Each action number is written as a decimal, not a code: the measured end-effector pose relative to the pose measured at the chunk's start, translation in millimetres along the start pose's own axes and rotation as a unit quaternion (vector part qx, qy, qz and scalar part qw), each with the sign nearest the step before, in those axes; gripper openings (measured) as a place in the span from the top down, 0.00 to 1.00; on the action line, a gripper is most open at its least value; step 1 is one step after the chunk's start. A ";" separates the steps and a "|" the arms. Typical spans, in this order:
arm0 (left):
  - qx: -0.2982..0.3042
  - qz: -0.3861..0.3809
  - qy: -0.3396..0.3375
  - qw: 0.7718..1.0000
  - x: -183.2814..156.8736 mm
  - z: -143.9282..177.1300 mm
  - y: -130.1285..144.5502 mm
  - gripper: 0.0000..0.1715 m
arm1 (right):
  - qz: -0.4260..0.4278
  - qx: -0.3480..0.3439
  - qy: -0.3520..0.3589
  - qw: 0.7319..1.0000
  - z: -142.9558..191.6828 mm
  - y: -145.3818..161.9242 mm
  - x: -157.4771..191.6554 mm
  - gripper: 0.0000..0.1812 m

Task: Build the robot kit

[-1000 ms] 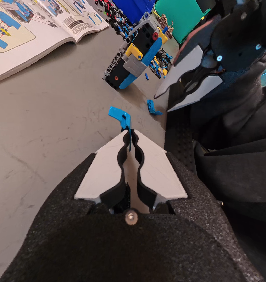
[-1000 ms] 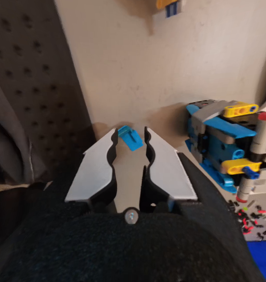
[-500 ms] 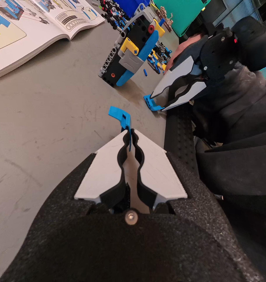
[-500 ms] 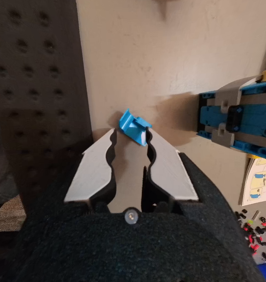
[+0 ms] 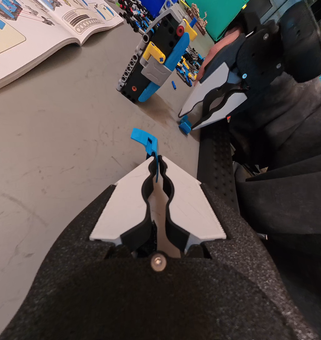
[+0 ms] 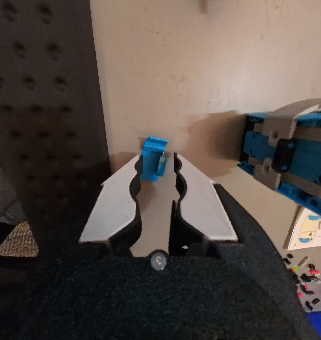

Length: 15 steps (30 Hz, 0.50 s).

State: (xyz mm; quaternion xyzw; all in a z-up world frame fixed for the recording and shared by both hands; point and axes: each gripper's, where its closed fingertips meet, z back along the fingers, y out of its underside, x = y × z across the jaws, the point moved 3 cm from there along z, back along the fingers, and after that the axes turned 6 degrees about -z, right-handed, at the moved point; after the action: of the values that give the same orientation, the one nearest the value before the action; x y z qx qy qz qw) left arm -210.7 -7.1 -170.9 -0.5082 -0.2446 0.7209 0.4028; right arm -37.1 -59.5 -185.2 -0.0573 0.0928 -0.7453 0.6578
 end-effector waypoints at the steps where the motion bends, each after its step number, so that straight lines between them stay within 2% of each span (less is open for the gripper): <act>1: 0.000 0.000 0.000 1.000 -0.1 -0.1 0.1 1.00 | -0.004 0.003 0.002 1.000 3.0 2.2 0.6 0.82; 4: 0.000 0.000 0.000 1.000 -0.1 -0.1 0.1 1.00 | -0.009 0.003 0.016 1.000 11.4 7.0 5.9 0.82; 7: 0.001 0.000 0.000 1.000 -0.2 -0.2 0.2 1.00 | -0.026 -0.009 0.000 1.000 12.1 9.6 19.1 0.82; 9: 0.002 -0.001 0.000 1.000 -0.5 -0.5 0.4 1.00 | -0.026 -0.013 0.021 0.999 8.3 12.1 17.7 0.81; 15: 0.003 -0.001 0.001 1.000 -0.5 -0.8 0.8 1.00 | -0.039 -0.023 0.020 0.999 2.6 12.4 12.5 0.78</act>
State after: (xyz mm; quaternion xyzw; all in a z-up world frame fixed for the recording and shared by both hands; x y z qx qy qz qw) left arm -210.1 -8.0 -171.6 -0.5070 -0.2426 0.7207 0.4058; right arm -26.2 -73.5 -185.7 -0.0615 0.1208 -0.7692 0.6245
